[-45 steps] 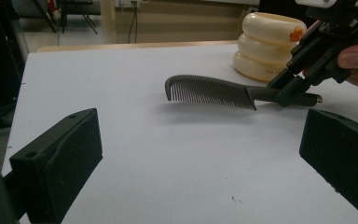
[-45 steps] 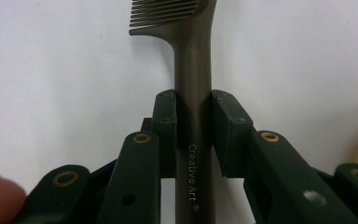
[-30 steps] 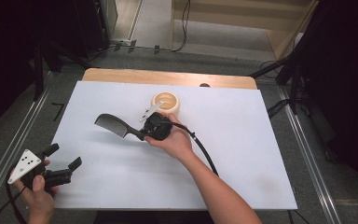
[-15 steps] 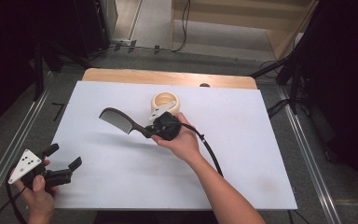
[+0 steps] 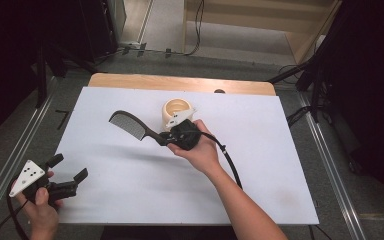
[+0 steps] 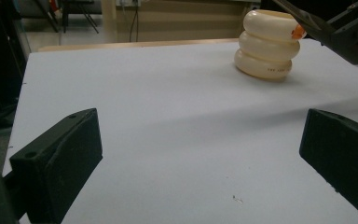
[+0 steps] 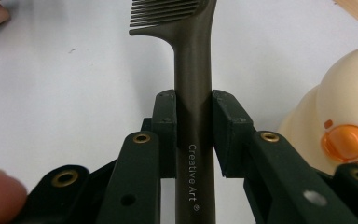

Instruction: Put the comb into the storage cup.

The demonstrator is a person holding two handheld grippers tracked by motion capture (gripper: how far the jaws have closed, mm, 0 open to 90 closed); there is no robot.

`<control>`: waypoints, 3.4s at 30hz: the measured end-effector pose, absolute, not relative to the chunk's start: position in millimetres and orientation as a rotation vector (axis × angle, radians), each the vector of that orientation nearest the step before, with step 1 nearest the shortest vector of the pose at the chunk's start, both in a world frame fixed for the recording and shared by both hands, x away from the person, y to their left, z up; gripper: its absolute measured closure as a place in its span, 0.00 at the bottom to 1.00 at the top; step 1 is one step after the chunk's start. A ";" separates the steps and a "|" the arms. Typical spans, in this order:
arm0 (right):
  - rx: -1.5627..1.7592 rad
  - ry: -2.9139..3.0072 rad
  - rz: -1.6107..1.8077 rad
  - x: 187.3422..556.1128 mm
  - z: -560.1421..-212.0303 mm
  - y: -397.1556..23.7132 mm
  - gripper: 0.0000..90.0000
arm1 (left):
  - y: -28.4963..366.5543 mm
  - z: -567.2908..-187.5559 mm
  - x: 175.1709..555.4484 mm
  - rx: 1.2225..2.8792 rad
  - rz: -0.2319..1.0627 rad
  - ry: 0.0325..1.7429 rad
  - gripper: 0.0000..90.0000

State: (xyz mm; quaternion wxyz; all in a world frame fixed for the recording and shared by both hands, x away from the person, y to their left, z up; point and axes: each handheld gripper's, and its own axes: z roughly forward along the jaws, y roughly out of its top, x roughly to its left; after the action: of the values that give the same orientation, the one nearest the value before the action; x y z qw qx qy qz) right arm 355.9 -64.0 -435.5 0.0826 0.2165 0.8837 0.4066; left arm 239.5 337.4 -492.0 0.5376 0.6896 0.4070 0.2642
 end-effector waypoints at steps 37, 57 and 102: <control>0.734 2.468 1.379 329.0 -434.4 -131.3 0.79 | 306.6 -476.4 239.7 1.724 0.648 0.865 0.00; 0.760 2.386 1.442 302.1 -445.5 -166.0 0.79 | 250.8 -451.2 247.7 1.699 0.534 0.716 0.00; 0.740 2.242 1.563 261.6 -472.1 -192.3 0.79 | 120.7 -416.8 283.4 1.628 0.187 0.602 0.18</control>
State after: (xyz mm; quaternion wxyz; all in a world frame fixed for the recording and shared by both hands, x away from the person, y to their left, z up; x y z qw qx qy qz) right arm 261.6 -192.3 -472.1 0.1547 0.2581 0.7823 0.5454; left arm 283.4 120.7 -416.8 0.6426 0.7144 0.2644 0.0820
